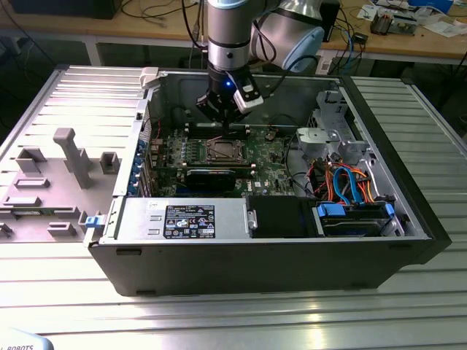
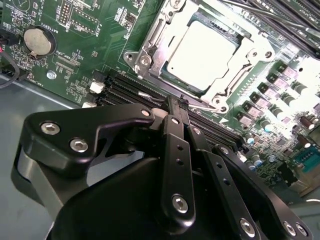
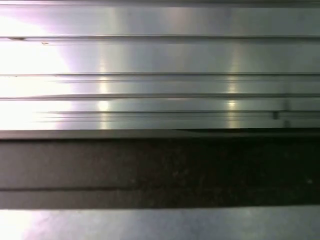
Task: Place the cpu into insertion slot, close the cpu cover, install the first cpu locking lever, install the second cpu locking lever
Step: 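Install the first cpu locking lever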
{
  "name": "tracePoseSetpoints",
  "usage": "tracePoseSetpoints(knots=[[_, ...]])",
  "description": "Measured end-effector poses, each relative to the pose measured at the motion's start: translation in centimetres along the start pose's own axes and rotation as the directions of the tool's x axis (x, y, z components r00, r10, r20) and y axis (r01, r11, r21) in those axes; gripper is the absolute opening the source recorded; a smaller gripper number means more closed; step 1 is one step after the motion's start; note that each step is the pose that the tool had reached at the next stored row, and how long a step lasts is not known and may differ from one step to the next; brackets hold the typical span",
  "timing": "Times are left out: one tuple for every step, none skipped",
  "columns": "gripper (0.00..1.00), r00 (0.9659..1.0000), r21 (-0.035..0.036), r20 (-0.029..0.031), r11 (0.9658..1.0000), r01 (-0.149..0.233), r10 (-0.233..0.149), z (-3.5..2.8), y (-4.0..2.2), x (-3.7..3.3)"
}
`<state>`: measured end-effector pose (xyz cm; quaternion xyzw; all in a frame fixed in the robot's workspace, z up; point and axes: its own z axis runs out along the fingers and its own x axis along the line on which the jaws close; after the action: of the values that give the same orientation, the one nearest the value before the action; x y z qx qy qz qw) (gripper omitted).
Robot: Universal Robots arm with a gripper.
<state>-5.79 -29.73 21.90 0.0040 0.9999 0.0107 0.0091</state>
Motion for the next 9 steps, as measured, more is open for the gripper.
tracePoseSetpoints(knots=[[0.11,1.0,0.0003,-0.0001,1.0,0.0,0.0,0.04,0.01,-0.04],[0.11,1.0,0.0006,-0.0001,1.0,0.0,0.0,0.09,0.03,-0.09],[0.11,1.0,0.001,0.0,1.0,0.0,0.0,0.16,0.04,-0.15],[0.11,1.0,0.0015,0.0,1.0,0.0,0.0,0.23,0.06,-0.22],[0.11,1.0,0.0017,0.0001,1.0,0.0,0.0,0.28,0.07,-0.28],[0.11,1.0,0.0023,0.0,1.0,0.0,0.0,0.35,0.09,-0.35],[0.11,1.0,0.0026,0.0,1.0,0.0,0.0,0.4,0.09,-0.4],[0.11,1.0,0.0032,0.0,1.0,0.0,0.0,0.48,0.1,-0.49],[0.11,1.0,0.0036,0.0,1.0,0.0,0.0,0.52,0.1,-0.53]])
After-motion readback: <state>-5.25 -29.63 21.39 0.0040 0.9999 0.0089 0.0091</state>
